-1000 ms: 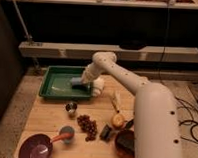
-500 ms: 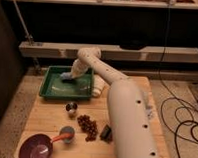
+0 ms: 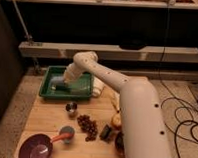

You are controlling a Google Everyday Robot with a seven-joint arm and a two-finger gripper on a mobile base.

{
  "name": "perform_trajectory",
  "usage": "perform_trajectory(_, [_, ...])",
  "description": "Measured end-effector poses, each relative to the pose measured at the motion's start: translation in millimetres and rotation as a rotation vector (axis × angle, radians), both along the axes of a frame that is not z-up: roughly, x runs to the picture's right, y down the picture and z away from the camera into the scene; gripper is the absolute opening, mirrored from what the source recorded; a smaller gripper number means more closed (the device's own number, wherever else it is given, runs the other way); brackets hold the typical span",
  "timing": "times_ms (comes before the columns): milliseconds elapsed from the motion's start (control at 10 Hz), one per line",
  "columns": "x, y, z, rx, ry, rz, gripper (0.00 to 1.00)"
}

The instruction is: Wipe tray with sponge

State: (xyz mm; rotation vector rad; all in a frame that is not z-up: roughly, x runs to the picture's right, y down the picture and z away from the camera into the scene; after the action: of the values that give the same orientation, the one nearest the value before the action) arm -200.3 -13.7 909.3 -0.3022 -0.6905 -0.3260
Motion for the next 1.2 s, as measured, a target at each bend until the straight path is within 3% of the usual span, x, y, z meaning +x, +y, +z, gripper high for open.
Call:
perform_trajectory(200, [9, 29, -27.8, -0.012, -0.035, -0.023, 0.0])
perform_trajectory(500, [55, 53, -40.3, -0.032, -0.022, -0.035, 0.0])
perform_trajectory(900, [119, 43, -20.2, -0.026, 0.066, -0.028, 0.0])
perform_trajectory(1200, [125, 12, 13.2, 0.014, 0.117, -0.011, 0.0])
